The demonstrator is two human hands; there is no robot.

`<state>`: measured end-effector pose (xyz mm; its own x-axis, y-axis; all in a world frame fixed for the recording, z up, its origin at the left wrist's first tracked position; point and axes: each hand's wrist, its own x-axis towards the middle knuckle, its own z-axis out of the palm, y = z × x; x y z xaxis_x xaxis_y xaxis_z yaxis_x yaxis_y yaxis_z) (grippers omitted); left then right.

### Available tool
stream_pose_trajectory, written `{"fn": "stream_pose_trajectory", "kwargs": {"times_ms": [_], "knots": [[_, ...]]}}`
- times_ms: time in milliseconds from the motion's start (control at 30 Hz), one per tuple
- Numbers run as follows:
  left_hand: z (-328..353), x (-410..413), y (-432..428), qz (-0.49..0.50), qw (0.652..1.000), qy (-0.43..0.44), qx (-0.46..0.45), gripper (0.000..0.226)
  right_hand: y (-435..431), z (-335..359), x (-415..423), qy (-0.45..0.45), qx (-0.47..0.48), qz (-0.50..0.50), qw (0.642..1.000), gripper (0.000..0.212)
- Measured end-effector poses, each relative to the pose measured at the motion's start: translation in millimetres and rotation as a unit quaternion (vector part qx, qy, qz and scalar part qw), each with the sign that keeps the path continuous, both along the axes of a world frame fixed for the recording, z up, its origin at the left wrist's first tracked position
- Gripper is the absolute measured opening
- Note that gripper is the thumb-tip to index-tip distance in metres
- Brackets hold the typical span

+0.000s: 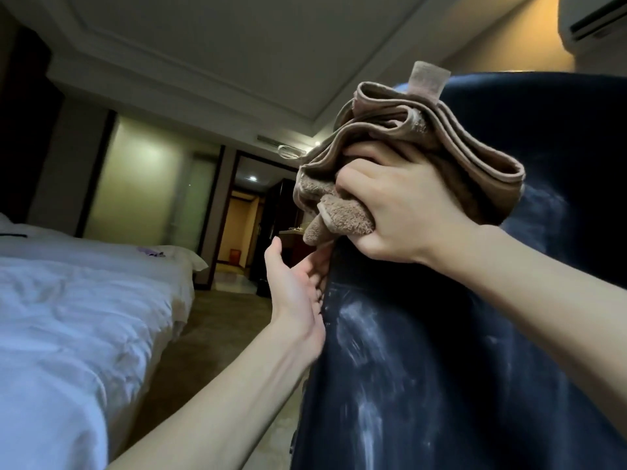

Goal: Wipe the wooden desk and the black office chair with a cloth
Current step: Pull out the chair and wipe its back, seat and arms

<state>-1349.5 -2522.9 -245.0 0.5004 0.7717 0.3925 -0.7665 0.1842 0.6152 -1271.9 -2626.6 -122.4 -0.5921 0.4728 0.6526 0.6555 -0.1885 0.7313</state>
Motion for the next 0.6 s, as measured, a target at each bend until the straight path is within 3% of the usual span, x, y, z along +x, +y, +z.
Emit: {"fn": "stream_pose_trajectory", "kwargs": {"times_ms": [200, 367, 500, 600], "knots": [[-12, -3, 8, -0.042, 0.998, -0.026, 0.029, 0.091, -5, -25, -4, 0.022, -0.01, -0.014, 1.0, 0.03], [-42, -4, 31, -0.017, 0.996, -0.025, 0.082, 0.068, 2, -77, -4, 0.034, -0.094, -0.063, 0.993, 0.032], [-65, 1, 33, -0.034, 0.997, -0.047, 0.059, 0.059, 0, -90, -8, -0.036, -0.186, -0.161, 0.969, 0.047], [-64, 2, 30, -0.04, 0.997, -0.021, 0.056, 0.068, -8, -74, -11, -0.138, -0.152, -0.175, 0.963, 0.043]]}}
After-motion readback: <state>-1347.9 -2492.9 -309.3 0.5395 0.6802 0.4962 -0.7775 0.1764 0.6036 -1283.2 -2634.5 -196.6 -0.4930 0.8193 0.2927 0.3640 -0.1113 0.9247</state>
